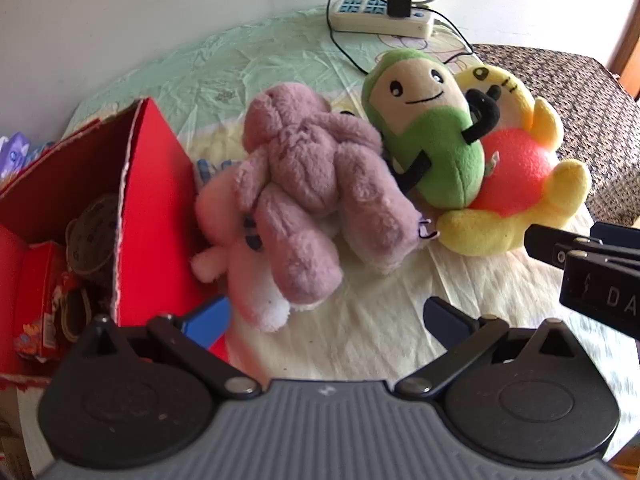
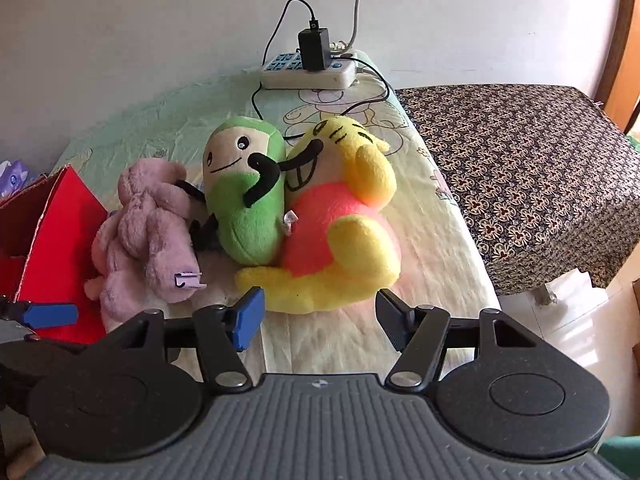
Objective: Organize objects
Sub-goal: 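Move the right gripper to the green bean plush and close on it, then lift the green bean plush off the bed with the right gripper, then carry the green plush into the red box and open the right gripper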
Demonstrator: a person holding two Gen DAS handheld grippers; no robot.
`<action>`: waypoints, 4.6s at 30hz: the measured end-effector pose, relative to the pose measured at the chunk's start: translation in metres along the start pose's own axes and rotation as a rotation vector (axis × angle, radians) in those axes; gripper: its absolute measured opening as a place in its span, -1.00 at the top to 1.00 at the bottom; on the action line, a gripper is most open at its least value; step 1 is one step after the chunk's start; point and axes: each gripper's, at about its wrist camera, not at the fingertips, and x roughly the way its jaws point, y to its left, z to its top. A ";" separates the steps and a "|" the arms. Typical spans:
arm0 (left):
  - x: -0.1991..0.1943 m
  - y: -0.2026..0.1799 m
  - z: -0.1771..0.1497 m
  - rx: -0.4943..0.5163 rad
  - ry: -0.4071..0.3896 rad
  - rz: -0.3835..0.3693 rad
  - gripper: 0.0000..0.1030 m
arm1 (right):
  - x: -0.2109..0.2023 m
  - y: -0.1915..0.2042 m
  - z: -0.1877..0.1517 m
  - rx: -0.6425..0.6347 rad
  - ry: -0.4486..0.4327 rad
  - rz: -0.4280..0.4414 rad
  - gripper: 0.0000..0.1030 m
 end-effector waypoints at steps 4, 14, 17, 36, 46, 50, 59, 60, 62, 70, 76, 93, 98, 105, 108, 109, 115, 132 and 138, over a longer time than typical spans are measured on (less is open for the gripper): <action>0.001 -0.006 0.000 -0.035 -0.002 0.024 -0.99 | 0.002 -0.006 0.001 -0.026 0.005 0.025 -0.27; 0.000 -0.018 0.002 -0.041 0.022 0.057 -0.99 | 0.007 -0.023 0.005 -0.012 0.049 0.106 -0.27; 0.001 -0.018 0.000 -0.043 0.027 0.062 -0.99 | 0.007 -0.024 0.005 -0.011 0.056 0.125 -0.27; 0.002 -0.019 0.012 -0.018 0.019 0.003 -0.98 | 0.008 -0.038 0.016 0.024 0.032 0.180 -0.27; -0.015 -0.020 0.043 0.027 -0.146 -0.146 -0.94 | 0.006 -0.068 0.059 0.107 -0.081 0.247 -0.27; -0.006 -0.022 0.059 0.032 -0.169 -0.255 -0.92 | 0.020 -0.063 0.075 0.094 -0.091 0.340 -0.26; 0.030 -0.026 0.080 0.020 -0.145 -0.322 -0.89 | 0.078 -0.039 0.091 0.092 0.040 0.481 -0.27; 0.032 -0.026 0.082 0.019 -0.154 -0.330 -0.93 | 0.078 -0.038 0.090 0.088 0.046 0.495 -0.27; 0.038 -0.025 0.086 0.016 -0.165 -0.339 -0.93 | 0.081 -0.034 0.091 0.067 0.051 0.510 -0.28; 0.050 -0.018 0.083 -0.021 -0.144 -0.445 -0.72 | 0.090 -0.035 0.088 0.076 0.077 0.547 0.11; 0.037 -0.019 0.083 -0.007 -0.171 -0.432 -0.61 | 0.083 -0.036 0.087 0.097 0.060 0.564 0.15; -0.077 0.013 0.040 -0.004 -0.414 -0.286 -0.56 | -0.008 -0.004 0.075 0.032 -0.109 0.722 0.18; -0.094 0.045 0.021 -0.034 -0.444 -0.253 -0.56 | -0.020 0.030 0.069 -0.010 -0.120 0.760 0.18; -0.101 0.109 -0.004 -0.025 -0.433 -0.180 -0.56 | -0.017 0.098 0.062 -0.038 -0.106 0.807 0.18; -0.103 0.140 -0.014 -0.006 -0.421 -0.131 -0.56 | -0.013 0.134 0.053 -0.034 -0.097 0.833 0.18; -0.103 0.151 -0.017 -0.002 -0.415 -0.113 -0.56 | -0.010 0.146 0.050 -0.033 -0.093 0.842 0.18; -0.084 0.215 -0.035 0.018 -0.340 -0.027 -0.51 | 0.016 0.217 0.030 0.008 -0.024 0.882 0.18; -0.022 0.318 -0.044 0.038 -0.220 0.061 -0.45 | 0.073 0.322 0.009 0.064 0.183 0.837 0.25; -0.016 0.329 -0.045 0.033 -0.213 0.037 -0.39 | 0.068 0.313 0.011 0.041 0.175 0.828 0.23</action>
